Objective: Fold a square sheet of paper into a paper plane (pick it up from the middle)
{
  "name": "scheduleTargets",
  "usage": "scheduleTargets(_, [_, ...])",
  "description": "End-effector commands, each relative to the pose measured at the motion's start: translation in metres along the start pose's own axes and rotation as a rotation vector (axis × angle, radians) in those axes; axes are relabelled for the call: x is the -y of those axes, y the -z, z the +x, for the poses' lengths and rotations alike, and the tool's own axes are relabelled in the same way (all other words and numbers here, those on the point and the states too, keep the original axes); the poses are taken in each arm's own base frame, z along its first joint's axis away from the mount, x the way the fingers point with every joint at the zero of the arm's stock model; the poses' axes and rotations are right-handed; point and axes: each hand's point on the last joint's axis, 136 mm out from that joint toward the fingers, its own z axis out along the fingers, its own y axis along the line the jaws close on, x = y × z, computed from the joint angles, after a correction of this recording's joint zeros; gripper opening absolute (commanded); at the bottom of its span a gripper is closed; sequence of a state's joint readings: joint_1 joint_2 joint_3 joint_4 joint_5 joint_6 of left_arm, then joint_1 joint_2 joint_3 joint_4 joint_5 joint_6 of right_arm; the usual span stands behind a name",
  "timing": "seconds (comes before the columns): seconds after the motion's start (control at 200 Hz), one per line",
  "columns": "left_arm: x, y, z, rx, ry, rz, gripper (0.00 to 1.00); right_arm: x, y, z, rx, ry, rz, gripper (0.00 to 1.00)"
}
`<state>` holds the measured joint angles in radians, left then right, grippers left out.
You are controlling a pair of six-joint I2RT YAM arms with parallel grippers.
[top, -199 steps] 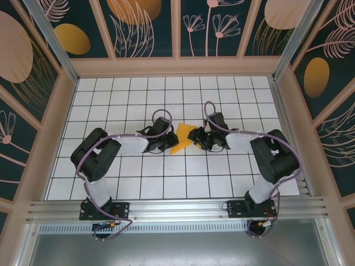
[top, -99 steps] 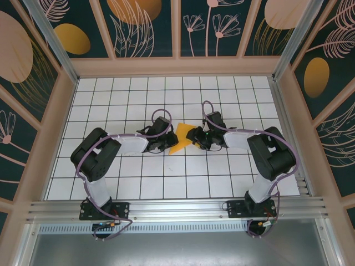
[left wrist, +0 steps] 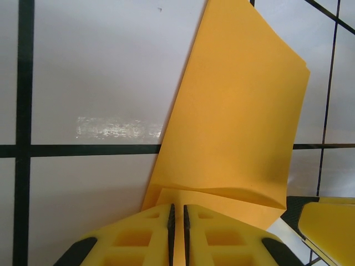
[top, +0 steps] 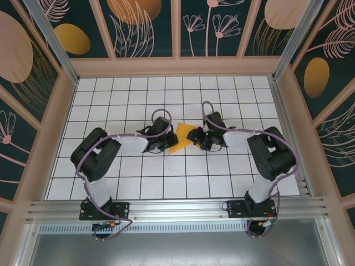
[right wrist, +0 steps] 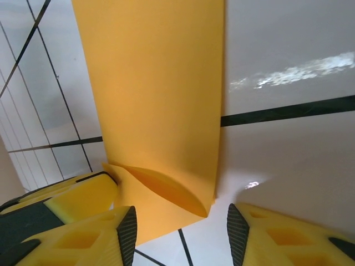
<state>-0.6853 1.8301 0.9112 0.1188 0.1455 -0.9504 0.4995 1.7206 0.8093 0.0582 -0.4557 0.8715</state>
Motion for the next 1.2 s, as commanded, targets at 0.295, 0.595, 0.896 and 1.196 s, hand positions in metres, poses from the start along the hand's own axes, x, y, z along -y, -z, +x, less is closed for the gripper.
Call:
scheduleTargets(0.295, [-0.008, -0.002, -0.001, -0.005, 0.003, -0.024, 0.17, -0.032, -0.002, 0.008, -0.075, 0.019, -0.145, 0.46])
scheduleTargets(0.595, [-0.010, -0.003, 0.000, -0.005, 0.008, -0.027, 0.17, -0.020, -0.007, 0.010, -0.076, -0.028, -0.114, 0.46])
scheduleTargets(0.896, [-0.014, -0.003, 0.000, -0.004, 0.023, -0.030, 0.17, -0.006, -0.008, 0.008, -0.054, -0.069, -0.064, 0.46])
scheduleTargets(1.196, [-0.014, -0.003, 0.000, -0.008, 0.025, -0.024, 0.17, -0.009, -0.011, 0.009, -0.071, -0.071, -0.078, 0.45])
